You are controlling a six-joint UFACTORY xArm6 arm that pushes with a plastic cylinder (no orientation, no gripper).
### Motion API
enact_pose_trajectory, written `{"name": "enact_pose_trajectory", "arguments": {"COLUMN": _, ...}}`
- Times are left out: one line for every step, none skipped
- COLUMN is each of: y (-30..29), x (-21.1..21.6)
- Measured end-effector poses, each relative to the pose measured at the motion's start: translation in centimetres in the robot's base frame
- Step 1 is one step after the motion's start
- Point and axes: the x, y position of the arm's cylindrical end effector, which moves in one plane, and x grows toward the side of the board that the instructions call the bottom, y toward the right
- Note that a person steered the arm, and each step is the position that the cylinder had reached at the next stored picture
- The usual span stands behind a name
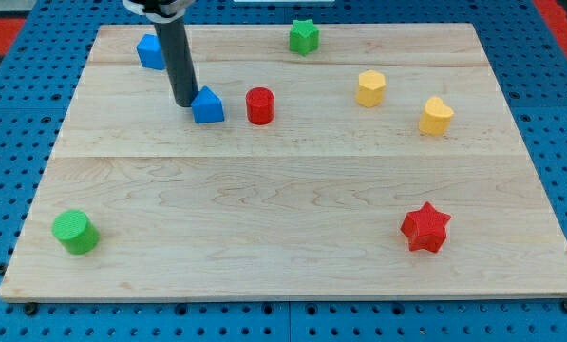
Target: Move the blue triangle parallel right to the green star
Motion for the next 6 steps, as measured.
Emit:
{"name": "enact_pose_trajectory", "arguments": {"y": 0.3, "x": 0.4}}
{"name": "enact_pose_trajectory", "arguments": {"y": -1.0, "x": 1.3}}
{"name": "enact_pose_trajectory", "arguments": {"y": -1.0, "x": 3.6}}
{"name": "enact_pose_trajectory", "arguments": {"y": 0.7, "x": 2.6}}
{"name": "enact_pose_trajectory", "arguments": {"y": 7.8, "x": -5.2}}
{"name": "enact_pose_trajectory", "arguments": {"y": 11.3, "x": -8.3}}
